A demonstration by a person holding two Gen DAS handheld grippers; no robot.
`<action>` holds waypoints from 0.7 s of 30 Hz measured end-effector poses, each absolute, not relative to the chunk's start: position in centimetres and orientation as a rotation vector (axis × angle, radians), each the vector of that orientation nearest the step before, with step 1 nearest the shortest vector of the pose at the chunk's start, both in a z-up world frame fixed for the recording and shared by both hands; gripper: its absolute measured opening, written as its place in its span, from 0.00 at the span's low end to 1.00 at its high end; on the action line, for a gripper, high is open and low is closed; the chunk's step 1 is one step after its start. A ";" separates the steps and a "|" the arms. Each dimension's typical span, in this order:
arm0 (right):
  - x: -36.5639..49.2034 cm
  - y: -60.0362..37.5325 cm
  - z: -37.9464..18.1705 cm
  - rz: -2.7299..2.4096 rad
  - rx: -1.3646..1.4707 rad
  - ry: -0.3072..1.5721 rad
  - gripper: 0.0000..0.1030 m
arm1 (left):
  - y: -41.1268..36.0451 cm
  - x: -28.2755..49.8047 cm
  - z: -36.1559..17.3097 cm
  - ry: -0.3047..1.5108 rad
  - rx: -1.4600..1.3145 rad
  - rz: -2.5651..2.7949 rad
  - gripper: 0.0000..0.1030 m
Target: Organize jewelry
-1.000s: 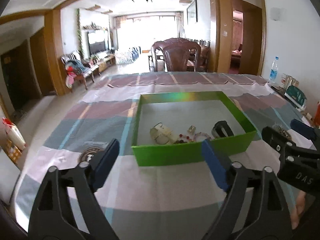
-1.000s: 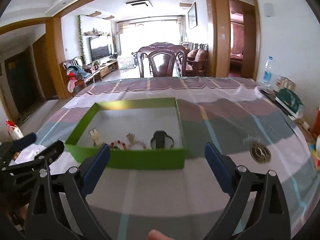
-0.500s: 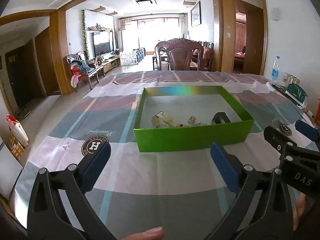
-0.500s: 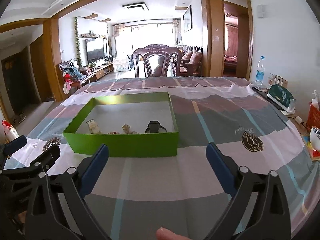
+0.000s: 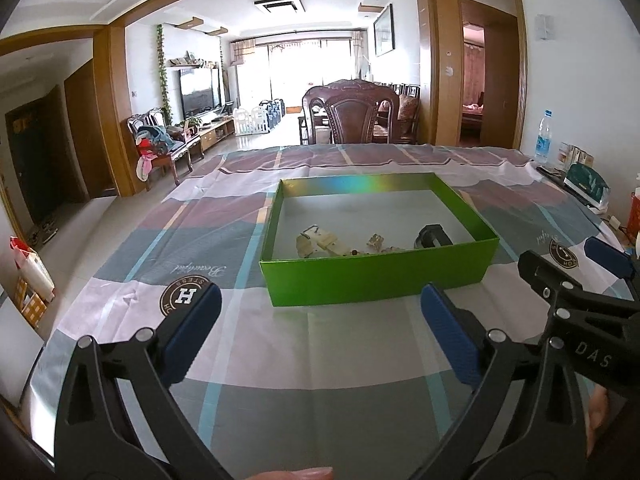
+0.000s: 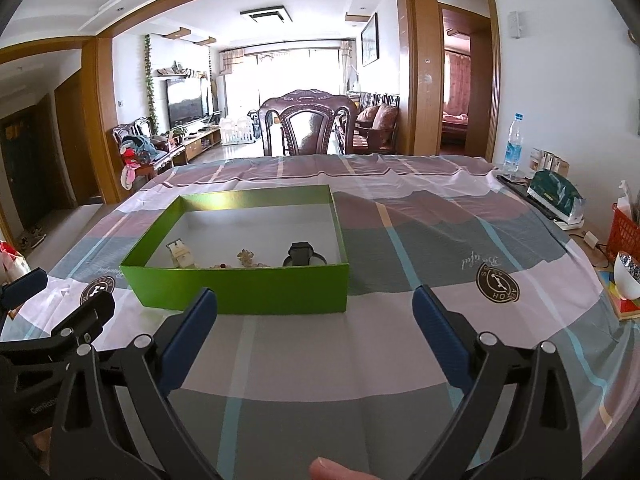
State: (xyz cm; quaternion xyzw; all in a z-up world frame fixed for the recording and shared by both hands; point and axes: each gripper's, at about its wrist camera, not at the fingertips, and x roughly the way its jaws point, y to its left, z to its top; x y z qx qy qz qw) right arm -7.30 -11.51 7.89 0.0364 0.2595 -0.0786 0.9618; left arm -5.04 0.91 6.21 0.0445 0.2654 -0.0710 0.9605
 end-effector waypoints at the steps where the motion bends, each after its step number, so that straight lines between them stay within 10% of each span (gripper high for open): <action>1: -7.3 -11.5 7.9 -0.160 0.074 0.526 0.93 | 0.9 -5.1 6.2 0.539 0.090 -0.144 0.96; 21: -7.3 -11.6 7.8 -0.165 0.072 0.529 0.93 | 1.0 -5.0 6.0 0.547 0.086 -0.147 0.96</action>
